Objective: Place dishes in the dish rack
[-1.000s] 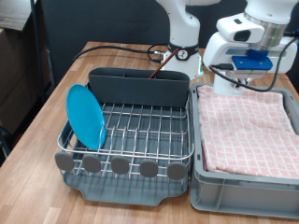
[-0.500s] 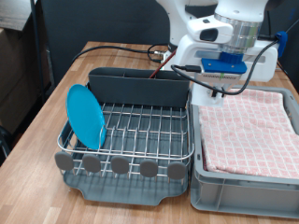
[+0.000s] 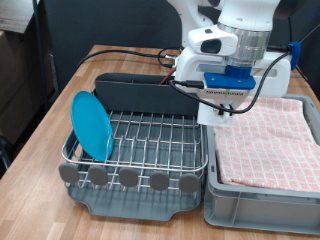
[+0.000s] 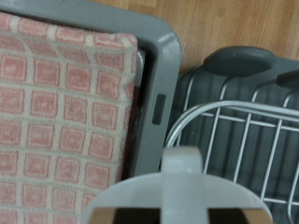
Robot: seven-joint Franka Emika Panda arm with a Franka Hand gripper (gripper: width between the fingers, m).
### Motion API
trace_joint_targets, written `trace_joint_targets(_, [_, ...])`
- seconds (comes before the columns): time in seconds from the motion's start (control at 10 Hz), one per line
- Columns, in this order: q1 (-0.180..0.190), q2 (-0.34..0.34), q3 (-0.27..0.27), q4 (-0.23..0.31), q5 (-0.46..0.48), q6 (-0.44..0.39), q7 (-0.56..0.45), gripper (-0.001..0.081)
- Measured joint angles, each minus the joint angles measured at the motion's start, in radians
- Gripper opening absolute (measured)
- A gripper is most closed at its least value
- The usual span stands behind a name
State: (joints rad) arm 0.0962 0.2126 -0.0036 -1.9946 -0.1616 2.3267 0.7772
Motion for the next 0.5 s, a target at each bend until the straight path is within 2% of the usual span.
trace_joint_targets(0.5, [-0.001,0.007,-0.002,0.043,-0.004,0.007,0.010,0.0072])
